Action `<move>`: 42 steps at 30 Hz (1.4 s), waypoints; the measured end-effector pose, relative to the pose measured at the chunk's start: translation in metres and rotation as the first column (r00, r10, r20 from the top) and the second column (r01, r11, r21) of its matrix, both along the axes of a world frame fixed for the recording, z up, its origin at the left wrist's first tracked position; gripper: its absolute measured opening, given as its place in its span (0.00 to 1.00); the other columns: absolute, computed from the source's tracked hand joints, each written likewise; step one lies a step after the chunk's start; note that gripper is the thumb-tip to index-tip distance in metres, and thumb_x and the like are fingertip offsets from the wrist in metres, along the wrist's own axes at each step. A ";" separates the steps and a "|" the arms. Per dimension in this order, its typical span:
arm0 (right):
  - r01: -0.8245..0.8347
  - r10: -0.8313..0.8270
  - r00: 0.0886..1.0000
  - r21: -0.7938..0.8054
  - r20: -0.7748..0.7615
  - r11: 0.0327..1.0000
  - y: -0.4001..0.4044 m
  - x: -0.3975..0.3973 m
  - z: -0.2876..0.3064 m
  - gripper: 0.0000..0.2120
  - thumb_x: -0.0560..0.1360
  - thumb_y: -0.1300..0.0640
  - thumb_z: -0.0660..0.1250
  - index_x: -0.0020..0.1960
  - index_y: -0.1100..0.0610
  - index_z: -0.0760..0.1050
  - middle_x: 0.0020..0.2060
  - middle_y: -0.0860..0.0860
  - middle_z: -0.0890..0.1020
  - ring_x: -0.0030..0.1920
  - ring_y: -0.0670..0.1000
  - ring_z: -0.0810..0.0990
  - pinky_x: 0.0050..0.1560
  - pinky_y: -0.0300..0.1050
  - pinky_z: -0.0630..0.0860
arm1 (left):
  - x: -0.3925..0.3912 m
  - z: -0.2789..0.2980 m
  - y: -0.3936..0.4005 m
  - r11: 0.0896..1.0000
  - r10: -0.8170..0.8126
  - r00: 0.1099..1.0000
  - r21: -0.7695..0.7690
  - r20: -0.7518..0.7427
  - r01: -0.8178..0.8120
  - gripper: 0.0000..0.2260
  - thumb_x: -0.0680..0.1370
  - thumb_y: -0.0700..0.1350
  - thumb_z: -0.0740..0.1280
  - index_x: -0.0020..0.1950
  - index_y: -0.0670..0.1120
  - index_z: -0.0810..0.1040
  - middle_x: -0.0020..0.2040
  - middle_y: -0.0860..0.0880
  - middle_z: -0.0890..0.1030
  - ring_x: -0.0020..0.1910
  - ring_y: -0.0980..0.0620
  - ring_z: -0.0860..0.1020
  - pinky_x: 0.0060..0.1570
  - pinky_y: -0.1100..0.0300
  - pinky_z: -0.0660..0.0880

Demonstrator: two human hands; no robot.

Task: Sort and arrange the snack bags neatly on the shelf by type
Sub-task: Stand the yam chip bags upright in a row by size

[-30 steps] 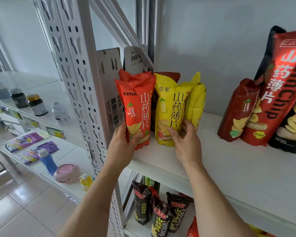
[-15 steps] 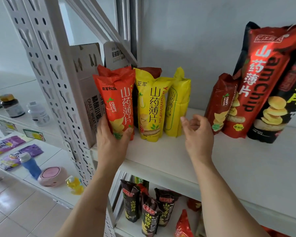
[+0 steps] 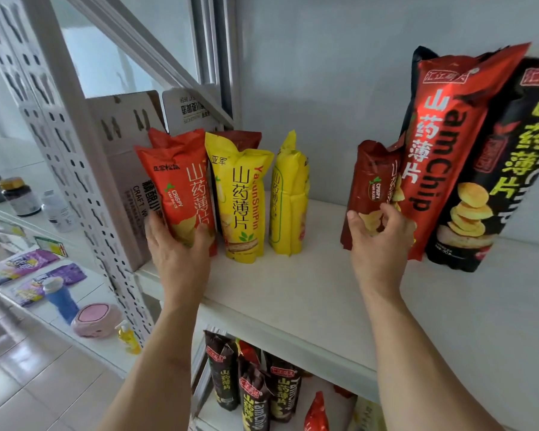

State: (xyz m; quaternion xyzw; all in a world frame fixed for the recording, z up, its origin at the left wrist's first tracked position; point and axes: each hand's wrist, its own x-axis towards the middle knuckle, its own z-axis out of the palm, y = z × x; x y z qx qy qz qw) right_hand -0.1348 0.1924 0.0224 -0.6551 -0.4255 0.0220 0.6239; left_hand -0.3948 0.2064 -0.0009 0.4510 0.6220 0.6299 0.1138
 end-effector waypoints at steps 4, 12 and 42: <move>0.050 -0.051 0.998 0.043 0.022 0.998 0.007 0.003 0.003 0.32 0.72 0.46 0.73 0.70 0.58 0.68 0.67 0.57 0.71 0.68 0.57 0.67 0.68 0.50 0.66 | 0.035 0.003 -0.015 0.942 0.150 0.949 0.332 -0.278 -0.051 0.29 0.77 0.44 0.69 0.75 0.39 0.64 0.75 0.39 0.64 0.75 0.40 0.61 0.74 0.43 0.61; 0.065 -0.065 0.996 0.003 0.068 0.998 0.021 0.008 0.002 0.37 0.73 0.45 0.72 0.74 0.59 0.62 0.68 0.60 0.71 0.69 0.61 0.65 0.71 0.59 0.63 | 0.135 0.006 -0.013 0.917 -0.214 0.859 0.208 -0.465 0.340 0.33 0.78 0.53 0.63 0.78 0.37 0.61 0.77 0.38 0.65 0.77 0.46 0.60 0.75 0.66 0.53; -0.215 0.214 0.976 -0.220 -0.032 0.951 0.039 0.023 -0.018 0.31 0.68 0.44 0.75 0.67 0.50 0.71 0.57 0.52 0.72 0.62 0.55 0.72 0.62 0.52 0.73 | 0.129 0.018 0.041 0.832 -0.529 0.848 -0.178 0.030 0.525 0.33 0.71 0.54 0.75 0.73 0.48 0.70 0.65 0.49 0.70 0.67 0.52 0.71 0.67 0.52 0.71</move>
